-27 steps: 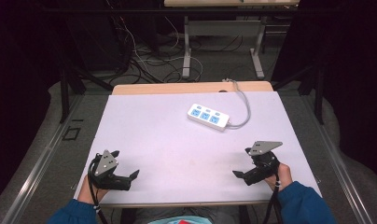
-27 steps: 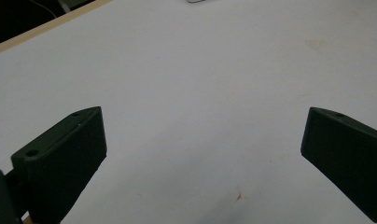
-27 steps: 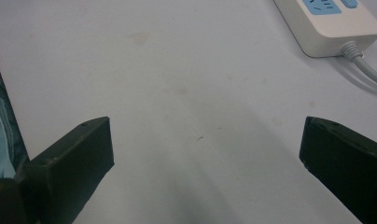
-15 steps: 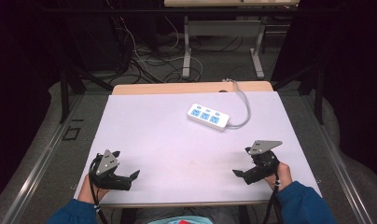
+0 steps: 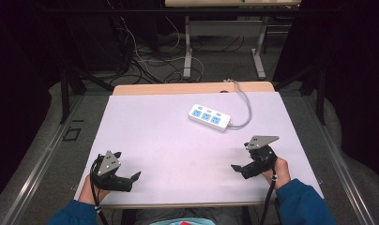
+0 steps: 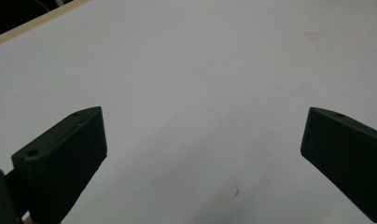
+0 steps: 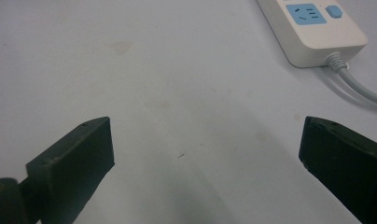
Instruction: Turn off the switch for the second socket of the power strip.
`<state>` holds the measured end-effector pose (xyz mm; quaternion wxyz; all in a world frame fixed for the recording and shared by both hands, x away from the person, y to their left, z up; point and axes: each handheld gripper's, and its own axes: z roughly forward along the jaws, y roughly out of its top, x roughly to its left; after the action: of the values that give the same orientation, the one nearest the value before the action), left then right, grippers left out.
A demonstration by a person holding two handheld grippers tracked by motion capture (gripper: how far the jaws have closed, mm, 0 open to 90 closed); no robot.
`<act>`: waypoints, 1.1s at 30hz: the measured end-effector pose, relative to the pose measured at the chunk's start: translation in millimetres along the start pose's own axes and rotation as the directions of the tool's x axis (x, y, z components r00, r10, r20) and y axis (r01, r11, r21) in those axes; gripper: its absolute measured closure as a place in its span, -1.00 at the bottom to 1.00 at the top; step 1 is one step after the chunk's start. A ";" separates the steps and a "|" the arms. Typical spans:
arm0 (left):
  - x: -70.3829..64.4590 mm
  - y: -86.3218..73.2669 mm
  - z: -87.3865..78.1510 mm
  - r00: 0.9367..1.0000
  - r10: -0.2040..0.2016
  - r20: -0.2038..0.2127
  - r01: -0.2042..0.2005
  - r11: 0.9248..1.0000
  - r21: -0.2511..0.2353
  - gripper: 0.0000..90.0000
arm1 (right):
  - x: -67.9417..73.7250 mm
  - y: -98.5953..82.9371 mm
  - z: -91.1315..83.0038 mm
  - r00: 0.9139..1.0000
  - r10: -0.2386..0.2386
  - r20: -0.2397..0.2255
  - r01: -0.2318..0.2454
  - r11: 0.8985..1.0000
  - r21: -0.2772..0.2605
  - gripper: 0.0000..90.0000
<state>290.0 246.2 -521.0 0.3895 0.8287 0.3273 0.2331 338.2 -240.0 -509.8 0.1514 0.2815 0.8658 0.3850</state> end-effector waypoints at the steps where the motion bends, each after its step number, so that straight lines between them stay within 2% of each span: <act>1: -0.4 -0.2 0.2 1.000 -0.004 0.004 0.004 1.000 0.001 -1.00 | -0.7 1.5 0.7 1.000 0.000 0.008 0.000 1.000 -0.005 -0.94; 5: 0.1 0.2 1.1 1.000 0.001 0.007 -0.001 1.000 0.010 -1.00 | -5.3 7.1 5.0 1.000 0.004 0.014 -0.004 1.000 -0.013 -0.94; 6: 0.8 0.4 0.7 1.000 0.014 0.000 -0.014 1.000 0.012 -1.00 | -6.7 8.6 6.2 1.000 0.003 0.013 -0.003 1.000 -0.003 -0.94; 8: -0.2 -0.1 0.9 1.000 0.002 0.006 -0.002 1.000 0.007 -1.00 | -8.9 11.1 9.2 1.000 -0.001 0.017 0.001 1.000 0.004 -0.94; 15: 0.0 -0.1 0.6 1.000 0.000 0.006 -0.001 1.000 0.008 -1.00 | -14.6 18.7 17.4 0.999 -0.034 0.021 0.033 0.999 0.014 -0.93; 16: 0.7 0.2 0.9 1.000 0.015 -0.001 -0.015 1.000 0.012 -1.00 | -14.6 19.6 17.2 0.999 -0.027 0.022 0.026 0.999 0.020 -0.93; 18: 0.5 0.3 0.9 1.000 0.016 0.000 -0.016 1.000 0.013 -1.00 | -16.3 20.6 19.4 0.999 -0.032 0.027 0.032 0.999 0.005 -0.93; 19: 0.3 0.5 0.7 1.000 0.019 -0.001 -0.019 1.000 0.014 -1.00 | -17.0 21.3 19.5 0.999 -0.028 0.025 0.028 1.000 0.013 -0.93; 25: 0.3 0.5 1.2 1.000 0.021 -0.001 -0.021 1.000 0.016 -1.00 | -22.8 25.3 22.4 0.999 -0.024 0.031 0.024 1.000 0.008 -0.92; 26: -0.4 0.2 1.5 1.000 0.010 0.006 -0.010 1.000 0.018 -1.00 | -23.5 26.0 23.3 0.999 -0.017 0.031 0.017 1.000 0.009 -0.92; 30: 0.1 0.4 1.3 1.000 0.018 0.000 -0.018 1.000 0.009 -1.00 | -28.3 29.6 26.2 0.999 -0.015 0.034 0.015 1.000 -0.001 -0.92; 31: 0.3 0.4 1.2 1.000 0.022 -0.001 -0.022 1.000 0.015 -1.00 | -29.7 31.1 25.9 0.999 -0.016 0.029 0.015 1.000 0.017 -0.92; 33: -0.5 0.0 1.5 1.000 0.010 0.006 -0.011 1.000 0.017 -1.00 | -31.9 32.7 29.2 0.999 -0.015 0.037 0.015 1.000 -0.001 -0.92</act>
<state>290.7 245.1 -521.9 0.3824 0.8343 0.3237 0.2300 389.7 -224.5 -502.9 0.1704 0.2818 0.8648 0.3791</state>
